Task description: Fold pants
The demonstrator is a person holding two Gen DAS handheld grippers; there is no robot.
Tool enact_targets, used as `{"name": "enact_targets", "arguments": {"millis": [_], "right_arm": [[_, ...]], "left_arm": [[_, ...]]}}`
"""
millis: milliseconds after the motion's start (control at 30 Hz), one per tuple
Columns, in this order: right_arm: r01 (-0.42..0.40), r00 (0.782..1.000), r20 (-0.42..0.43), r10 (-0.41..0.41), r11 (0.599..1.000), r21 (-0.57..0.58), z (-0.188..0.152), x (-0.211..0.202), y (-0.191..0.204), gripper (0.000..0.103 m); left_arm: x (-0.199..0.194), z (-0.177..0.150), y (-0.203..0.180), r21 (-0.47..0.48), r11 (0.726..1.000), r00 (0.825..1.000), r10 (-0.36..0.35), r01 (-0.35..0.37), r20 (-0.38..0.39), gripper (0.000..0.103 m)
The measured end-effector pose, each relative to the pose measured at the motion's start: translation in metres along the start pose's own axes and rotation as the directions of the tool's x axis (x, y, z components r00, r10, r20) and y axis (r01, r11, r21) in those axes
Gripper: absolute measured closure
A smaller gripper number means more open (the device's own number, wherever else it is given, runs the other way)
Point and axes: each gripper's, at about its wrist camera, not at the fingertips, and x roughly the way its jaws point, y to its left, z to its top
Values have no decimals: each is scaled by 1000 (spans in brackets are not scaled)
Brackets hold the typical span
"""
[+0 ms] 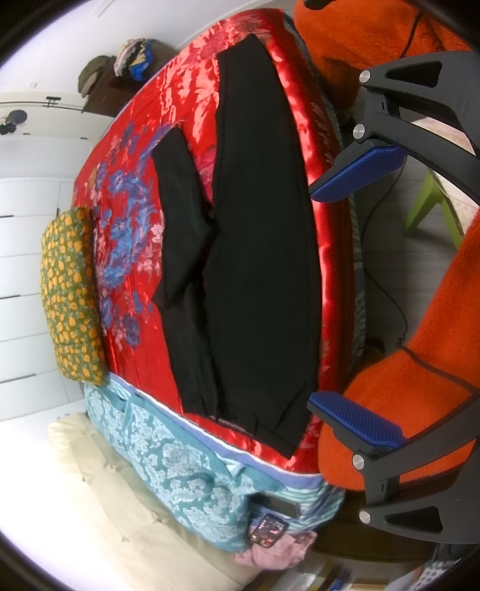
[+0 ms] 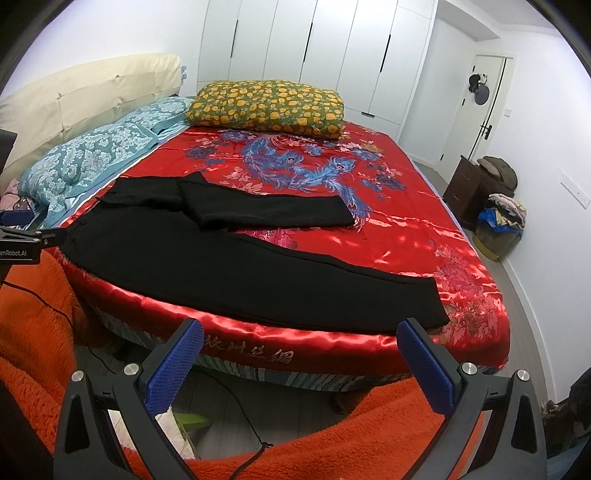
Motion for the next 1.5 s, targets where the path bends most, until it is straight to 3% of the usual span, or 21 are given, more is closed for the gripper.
{"name": "enact_targets", "arguments": {"millis": [767, 1133, 1500], "right_arm": [[-9, 1000, 0, 9, 1000, -6, -1, 4, 2, 0], [-52, 998, 28, 54, 997, -55, 4, 3, 14, 0], [-69, 997, 23, 70, 997, -33, 4, 7, 7, 0]], "left_arm": [[2, 0, 0, 6, 1000, 1000, 0, 0, -1, 1], [-2, 1, -24, 126, 992, 999, -33, 31, 16, 1], [-3, 3, -32, 150, 988, 1000, -26, 23, 17, 1]]}}
